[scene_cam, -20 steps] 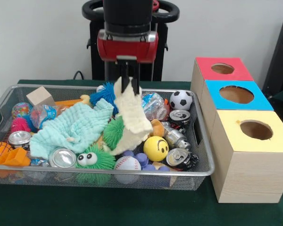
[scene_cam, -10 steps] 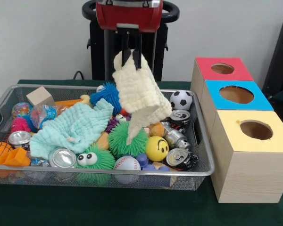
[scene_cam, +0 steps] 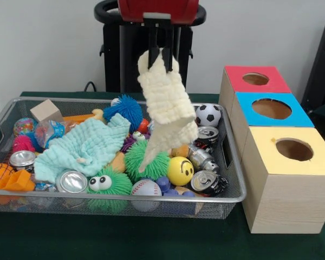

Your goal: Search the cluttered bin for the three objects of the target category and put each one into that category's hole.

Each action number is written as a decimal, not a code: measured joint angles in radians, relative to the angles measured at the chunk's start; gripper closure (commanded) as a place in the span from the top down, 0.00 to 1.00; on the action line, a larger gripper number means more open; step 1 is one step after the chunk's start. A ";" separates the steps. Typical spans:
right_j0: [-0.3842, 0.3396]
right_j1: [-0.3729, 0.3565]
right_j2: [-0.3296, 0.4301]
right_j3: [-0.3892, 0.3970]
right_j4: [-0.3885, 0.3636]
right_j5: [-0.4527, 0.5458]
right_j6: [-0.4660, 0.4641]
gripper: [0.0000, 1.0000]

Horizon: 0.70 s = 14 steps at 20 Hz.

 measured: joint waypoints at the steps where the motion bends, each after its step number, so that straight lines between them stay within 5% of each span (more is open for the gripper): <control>1: 0.003 0.000 0.000 -0.007 0.000 0.008 0.000 0.00; 14: -0.041 -0.034 0.019 -0.031 0.032 0.081 0.000 0.00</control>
